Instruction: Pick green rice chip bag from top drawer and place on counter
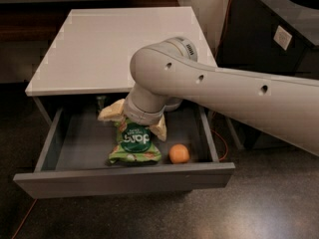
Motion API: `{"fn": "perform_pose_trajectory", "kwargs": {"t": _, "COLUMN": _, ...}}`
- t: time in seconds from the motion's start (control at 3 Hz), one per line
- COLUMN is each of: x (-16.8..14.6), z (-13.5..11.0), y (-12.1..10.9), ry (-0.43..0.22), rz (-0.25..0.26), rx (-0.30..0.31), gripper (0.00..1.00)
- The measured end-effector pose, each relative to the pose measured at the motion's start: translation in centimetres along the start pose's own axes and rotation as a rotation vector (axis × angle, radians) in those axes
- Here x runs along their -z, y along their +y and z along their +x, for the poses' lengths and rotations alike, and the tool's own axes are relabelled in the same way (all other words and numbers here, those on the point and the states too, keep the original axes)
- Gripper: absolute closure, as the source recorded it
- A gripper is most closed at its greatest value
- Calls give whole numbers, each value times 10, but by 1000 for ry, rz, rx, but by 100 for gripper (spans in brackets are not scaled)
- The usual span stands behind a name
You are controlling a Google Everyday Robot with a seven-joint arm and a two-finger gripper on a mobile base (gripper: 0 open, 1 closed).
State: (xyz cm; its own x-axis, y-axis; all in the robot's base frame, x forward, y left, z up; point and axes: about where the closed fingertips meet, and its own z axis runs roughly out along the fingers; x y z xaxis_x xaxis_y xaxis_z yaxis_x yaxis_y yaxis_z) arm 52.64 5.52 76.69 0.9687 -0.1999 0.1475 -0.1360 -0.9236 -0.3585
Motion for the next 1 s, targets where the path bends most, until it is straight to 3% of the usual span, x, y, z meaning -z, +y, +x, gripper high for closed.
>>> {"fn": "perform_pose_trajectory", "kwargs": {"t": 0.33, "x": -17, "z": 5, "y": 7, "ry": -14, "rz": -35, "rx": 33, "gripper": 0}}
{"fn": "perform_pose_trajectory", "kwargs": {"t": 1.0, "x": -87, "z": 25, "y": 19, "ry": -66, "rz": -142, "rx": 279, "gripper": 0}}
